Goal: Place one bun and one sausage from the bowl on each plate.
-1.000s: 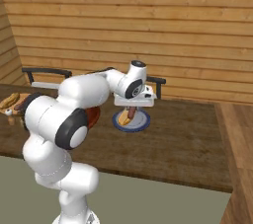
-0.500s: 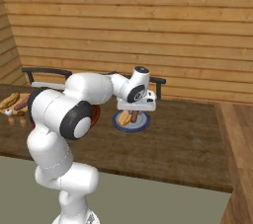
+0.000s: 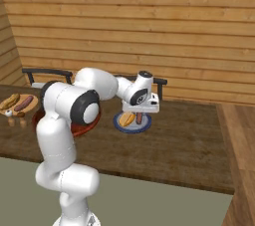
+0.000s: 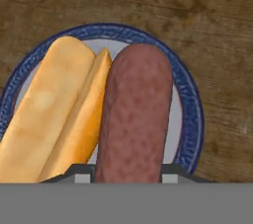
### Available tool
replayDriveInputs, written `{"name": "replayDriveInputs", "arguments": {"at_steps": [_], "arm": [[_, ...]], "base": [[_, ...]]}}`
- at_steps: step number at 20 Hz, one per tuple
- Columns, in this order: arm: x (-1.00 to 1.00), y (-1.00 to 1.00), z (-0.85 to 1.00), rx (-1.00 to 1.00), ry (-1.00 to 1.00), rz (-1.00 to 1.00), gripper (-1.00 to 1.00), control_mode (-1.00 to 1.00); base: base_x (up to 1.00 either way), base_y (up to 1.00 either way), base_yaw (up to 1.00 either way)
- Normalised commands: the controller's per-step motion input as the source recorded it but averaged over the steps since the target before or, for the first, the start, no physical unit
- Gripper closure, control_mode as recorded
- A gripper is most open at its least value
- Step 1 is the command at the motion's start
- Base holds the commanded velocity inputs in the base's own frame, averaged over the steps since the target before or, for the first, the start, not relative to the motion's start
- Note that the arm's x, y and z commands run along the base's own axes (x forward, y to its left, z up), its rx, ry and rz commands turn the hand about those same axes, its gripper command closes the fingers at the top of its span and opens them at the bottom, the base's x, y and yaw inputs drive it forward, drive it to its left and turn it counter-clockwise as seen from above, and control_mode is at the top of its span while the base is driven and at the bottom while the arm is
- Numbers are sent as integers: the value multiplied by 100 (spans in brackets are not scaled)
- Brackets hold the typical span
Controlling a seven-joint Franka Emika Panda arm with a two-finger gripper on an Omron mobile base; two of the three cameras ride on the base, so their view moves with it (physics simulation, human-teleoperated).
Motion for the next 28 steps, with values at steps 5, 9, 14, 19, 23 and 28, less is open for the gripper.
{"name": "replayDriveInputs", "arguments": {"at_steps": [5, 9, 14, 19, 23, 28], "arm": [[5, -13, -31, 0, 0, 0, 100, -100], [11, 7, -22, 0, 0, 0, 100, -100], [10, 8, -14, 0, 0, 0, 100, -100], [14, 0, -6, 0, 0, 0, 100, -100], [29, 5, -1, 0, 0, 0, -100, -100], [14, 0, 0, 0, 0, 0, -100, -100]], "base": [[0, 0, 0], [0, 0, 0], [0, 0, 0], [0, 0, 0], [0, 0, 0], [0, 0, 0]]}}
